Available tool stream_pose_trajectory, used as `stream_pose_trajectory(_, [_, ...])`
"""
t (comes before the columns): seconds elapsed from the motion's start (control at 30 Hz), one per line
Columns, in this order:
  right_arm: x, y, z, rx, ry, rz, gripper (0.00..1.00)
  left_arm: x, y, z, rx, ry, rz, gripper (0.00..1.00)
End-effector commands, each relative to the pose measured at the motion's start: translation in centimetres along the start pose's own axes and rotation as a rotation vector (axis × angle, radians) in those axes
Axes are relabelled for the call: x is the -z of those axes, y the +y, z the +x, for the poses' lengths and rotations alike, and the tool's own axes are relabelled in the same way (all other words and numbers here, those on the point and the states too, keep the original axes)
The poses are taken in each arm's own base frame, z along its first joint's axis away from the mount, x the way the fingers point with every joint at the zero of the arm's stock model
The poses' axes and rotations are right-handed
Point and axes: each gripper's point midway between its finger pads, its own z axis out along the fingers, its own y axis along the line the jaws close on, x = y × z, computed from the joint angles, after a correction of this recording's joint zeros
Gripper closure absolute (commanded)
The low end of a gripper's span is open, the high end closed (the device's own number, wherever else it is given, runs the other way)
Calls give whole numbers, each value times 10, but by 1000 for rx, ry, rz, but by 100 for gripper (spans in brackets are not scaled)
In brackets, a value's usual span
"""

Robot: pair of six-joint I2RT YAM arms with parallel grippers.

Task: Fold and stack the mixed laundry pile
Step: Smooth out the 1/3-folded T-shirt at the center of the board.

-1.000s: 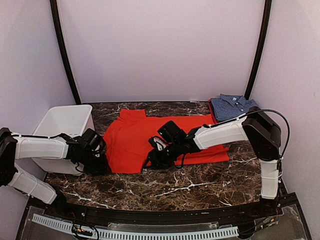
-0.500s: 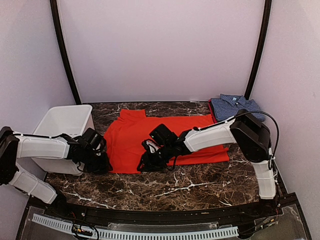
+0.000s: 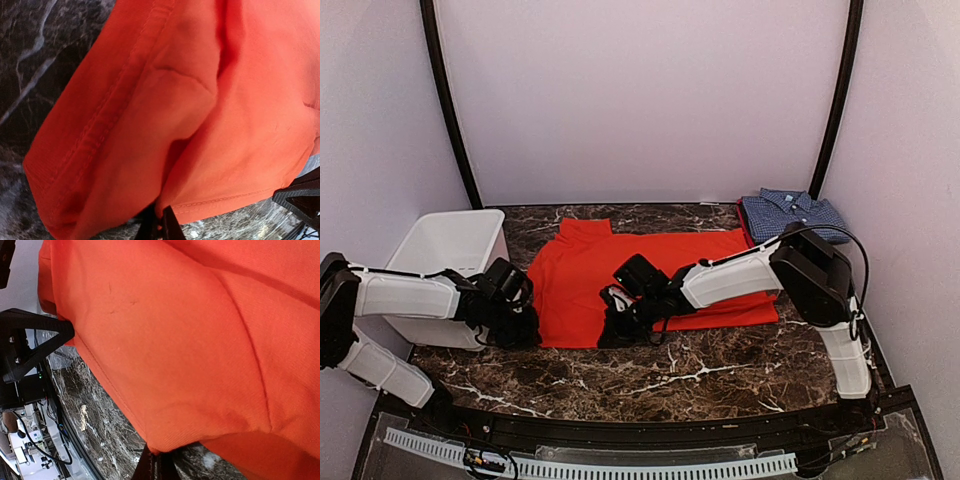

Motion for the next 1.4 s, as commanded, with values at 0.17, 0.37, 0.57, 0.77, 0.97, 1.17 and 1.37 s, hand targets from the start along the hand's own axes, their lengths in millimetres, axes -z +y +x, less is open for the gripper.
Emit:
stream_pose_trajectory(0.17, [24, 30, -15, 88, -69, -15, 100, 30, -18, -5, -35, -19, 41, 100])
stream_pose_trajectory(0.37, [51, 31, -43, 105, -130, -20, 100, 50, -42, -31, -72, -80, 65, 100])
stream_pose_trajectory(0.57, [68, 11, -74, 107, -177, -7, 100, 52, -62, -63, -93, -126, 78, 100])
stream_pose_trajectory(0.77, [70, -2, -104, 124, -205, 2, 100, 50, -77, -106, -96, -201, 88, 100])
stream_pose_trajectory(0.97, [74, -19, -136, 120, -245, 17, 100, 39, -89, -146, -99, -253, 90, 100])
stream_pose_trajectory(1.17, [73, -30, -152, 116, -249, 30, 100, 23, -86, -167, -87, -258, 70, 100])
stream_pose_trajectory(1.37, [69, -41, -157, 103, -238, 24, 98, 5, -83, -177, -75, -256, 51, 98])
